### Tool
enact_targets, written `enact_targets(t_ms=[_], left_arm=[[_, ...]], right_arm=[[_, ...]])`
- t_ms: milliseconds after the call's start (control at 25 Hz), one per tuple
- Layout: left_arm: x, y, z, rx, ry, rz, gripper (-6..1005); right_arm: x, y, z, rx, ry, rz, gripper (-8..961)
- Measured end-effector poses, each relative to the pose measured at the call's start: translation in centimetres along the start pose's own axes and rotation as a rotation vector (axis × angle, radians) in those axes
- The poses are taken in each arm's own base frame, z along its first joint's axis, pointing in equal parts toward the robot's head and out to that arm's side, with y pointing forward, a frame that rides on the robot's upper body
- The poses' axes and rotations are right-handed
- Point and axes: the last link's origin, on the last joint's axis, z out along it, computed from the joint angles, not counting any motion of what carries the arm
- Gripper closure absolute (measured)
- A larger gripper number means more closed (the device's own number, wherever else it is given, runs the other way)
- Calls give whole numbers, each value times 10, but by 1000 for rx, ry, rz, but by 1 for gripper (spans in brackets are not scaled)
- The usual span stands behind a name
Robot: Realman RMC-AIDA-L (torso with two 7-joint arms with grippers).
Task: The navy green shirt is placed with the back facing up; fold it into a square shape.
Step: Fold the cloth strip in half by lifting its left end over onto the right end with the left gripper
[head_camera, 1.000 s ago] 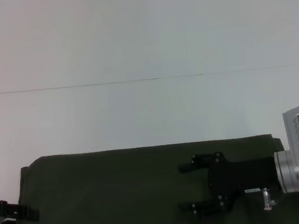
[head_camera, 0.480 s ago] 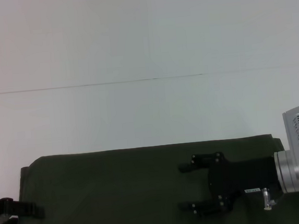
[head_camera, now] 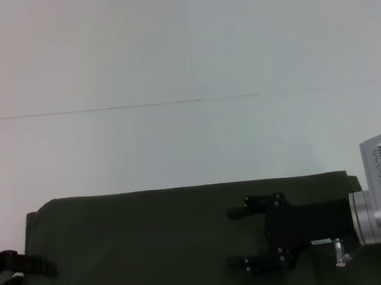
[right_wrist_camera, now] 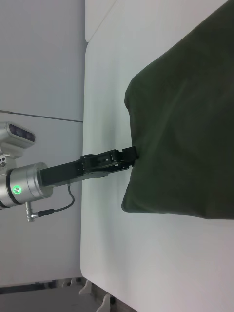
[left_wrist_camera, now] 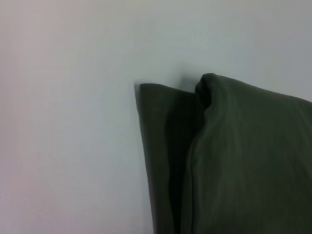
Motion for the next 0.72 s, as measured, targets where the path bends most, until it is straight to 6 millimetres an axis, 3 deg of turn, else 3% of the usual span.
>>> enact_targets(t_ms=[720], left_arm=[[0, 16, 18, -56, -24, -16, 161]], right_arm=[[0, -1, 1, 2, 3, -3, 104]])
